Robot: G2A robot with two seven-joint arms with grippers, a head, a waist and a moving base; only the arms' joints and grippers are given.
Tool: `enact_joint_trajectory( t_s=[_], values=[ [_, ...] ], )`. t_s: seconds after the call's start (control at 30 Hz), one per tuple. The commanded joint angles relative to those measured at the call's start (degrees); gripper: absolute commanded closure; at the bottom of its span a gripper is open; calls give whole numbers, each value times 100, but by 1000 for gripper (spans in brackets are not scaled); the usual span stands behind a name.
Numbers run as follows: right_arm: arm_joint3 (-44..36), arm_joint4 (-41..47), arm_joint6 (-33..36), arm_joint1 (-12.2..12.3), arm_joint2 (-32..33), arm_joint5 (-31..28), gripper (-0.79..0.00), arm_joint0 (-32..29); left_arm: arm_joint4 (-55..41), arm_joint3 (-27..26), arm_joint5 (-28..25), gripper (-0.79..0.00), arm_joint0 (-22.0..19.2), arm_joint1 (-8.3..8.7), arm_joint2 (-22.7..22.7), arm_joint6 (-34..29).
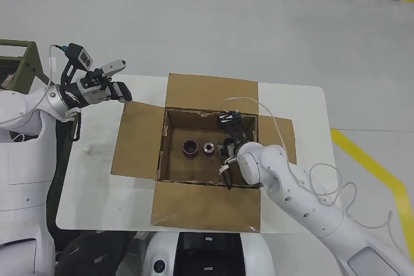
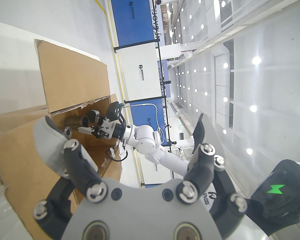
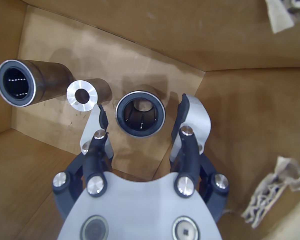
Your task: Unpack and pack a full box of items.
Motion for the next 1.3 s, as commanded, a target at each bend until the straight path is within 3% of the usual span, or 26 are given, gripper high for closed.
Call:
enact_joint_trajectory(
  t_s=[0.0, 0.47, 0.53, 0.7, 0.77, 0.8, 0.9, 1.27],
  values=[
    [69, -1, -3, -32, -7, 22, -576, 22, 0, 0, 0, -785, 0, 0, 0, 0],
    [328, -146, 129, -208, -26, -15, -520, 52, 0, 0, 0, -785, 0, 0, 0, 0],
    [364, -153, 117, -229, -8, -22, -388, 47, 0, 0, 0, -785, 0, 0, 0, 0],
    [436, -199, 125, -281, 12, -74, -329, 51, 0, 0, 0, -785, 0, 0, 0, 0],
    [439, -221, 136, -298, 29, -88, -256, 47, 0, 0, 0, -785, 0, 0, 0, 0],
    [434, -237, 141, -305, 39, -94, -215, 41, 0, 0, 0, -785, 0, 0, 0, 0],
    [374, -333, 148, -317, 75, -104, 0, 7, 0, 0, 0, -785, 0, 0, 0, 0],
    [-511, -881, 329, -276, 359, -66, 0, -317, 0, 0, 0, -785, 0, 0, 0, 0]
  ],
)
